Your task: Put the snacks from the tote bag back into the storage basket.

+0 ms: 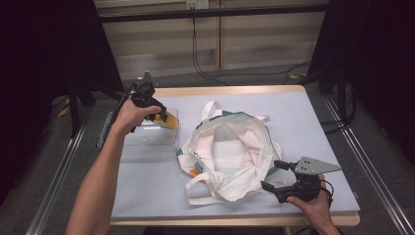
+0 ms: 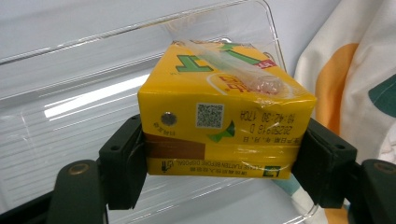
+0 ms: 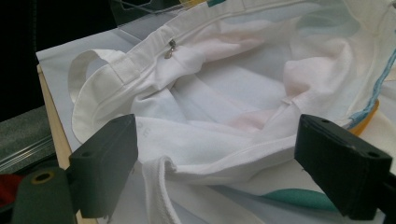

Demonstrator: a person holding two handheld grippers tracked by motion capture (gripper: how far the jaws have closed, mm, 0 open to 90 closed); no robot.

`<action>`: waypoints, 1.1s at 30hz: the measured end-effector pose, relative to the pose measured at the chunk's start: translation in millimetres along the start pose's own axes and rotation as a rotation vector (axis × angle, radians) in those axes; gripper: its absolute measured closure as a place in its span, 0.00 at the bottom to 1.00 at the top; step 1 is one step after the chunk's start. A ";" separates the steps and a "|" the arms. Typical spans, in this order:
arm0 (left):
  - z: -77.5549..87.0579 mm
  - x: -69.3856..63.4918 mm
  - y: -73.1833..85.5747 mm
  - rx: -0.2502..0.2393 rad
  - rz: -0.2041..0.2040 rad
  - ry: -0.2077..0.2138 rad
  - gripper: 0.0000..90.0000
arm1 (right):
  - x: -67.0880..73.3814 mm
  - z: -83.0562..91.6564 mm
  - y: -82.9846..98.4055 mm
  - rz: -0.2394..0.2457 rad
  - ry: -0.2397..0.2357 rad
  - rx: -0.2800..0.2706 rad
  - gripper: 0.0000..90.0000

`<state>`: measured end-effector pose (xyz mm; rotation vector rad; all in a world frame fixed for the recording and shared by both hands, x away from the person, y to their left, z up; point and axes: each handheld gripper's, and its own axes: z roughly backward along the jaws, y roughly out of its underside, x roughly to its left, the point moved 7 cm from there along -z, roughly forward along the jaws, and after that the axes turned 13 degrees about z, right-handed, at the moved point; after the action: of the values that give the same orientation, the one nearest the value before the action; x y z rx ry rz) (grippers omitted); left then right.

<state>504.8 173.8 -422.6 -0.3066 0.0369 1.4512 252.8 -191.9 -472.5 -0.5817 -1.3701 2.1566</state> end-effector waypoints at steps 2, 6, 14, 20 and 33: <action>0.0 0.7 -0.8 0.002 -0.001 -0.007 0.31 | -0.1 -0.1 0.1 -0.001 0.001 0.000 0.15; -1.1 1.2 -3.9 0.009 0.010 -0.002 0.31 | 0.4 -0.9 0.2 -0.002 -0.004 0.002 0.15; -4.1 -3.4 -10.1 -0.007 0.071 -0.017 0.31 | 0.0 -1.1 0.6 -0.001 -0.003 0.004 0.15; -8.0 -6.4 -15.2 -0.022 0.111 -0.022 0.31 | 0.1 -0.8 0.4 -0.004 -0.007 0.000 0.15; -15.7 -7.6 -20.1 -0.086 0.198 -0.002 0.31 | 0.0 -0.7 0.6 -0.002 -0.009 0.002 0.15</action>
<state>526.0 161.0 -432.5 -0.3800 0.0038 1.6527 253.0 -191.6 -473.3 -0.5707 -1.3727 2.1614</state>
